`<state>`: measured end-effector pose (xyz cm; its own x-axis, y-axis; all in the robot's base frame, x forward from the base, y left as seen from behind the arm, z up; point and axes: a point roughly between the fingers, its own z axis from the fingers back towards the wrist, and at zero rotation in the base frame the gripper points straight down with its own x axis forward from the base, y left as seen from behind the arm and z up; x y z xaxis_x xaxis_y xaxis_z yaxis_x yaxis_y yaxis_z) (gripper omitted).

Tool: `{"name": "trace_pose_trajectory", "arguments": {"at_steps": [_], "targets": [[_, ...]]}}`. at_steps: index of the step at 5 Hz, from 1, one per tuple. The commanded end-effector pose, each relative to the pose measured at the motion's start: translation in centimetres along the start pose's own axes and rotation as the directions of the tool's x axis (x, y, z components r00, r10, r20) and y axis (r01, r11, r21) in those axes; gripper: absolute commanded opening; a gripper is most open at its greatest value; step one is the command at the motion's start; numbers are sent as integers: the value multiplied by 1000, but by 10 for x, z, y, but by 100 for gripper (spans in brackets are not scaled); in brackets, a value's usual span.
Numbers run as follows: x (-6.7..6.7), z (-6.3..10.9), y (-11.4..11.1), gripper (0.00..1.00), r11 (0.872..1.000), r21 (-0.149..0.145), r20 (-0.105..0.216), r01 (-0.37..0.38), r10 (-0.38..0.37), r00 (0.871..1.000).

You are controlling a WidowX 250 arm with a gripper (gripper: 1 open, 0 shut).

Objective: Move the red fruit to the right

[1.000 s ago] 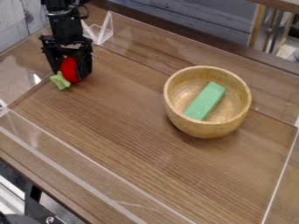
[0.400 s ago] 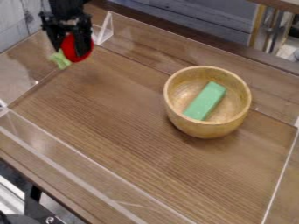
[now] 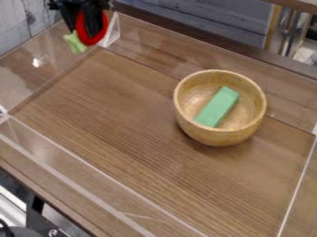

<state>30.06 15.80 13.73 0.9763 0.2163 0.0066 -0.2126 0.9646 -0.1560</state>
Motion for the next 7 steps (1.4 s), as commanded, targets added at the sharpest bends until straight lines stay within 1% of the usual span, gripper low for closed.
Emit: {"name": "trace_pose_trajectory", "arguments": {"at_steps": [1,2,4,5,7], "targets": [[-6,38,-21,0,1000,2,77,23,-23,997],[-18,47,-39,0,999,-14,84,35,-34,996],[-33,49,-76,0,999,-40,68,12,-9,998],[-49,53,-88,0,997,-54,55,63,-60,997],[-78,63,-107,0,985,-80,35,154,-151,988]]}}
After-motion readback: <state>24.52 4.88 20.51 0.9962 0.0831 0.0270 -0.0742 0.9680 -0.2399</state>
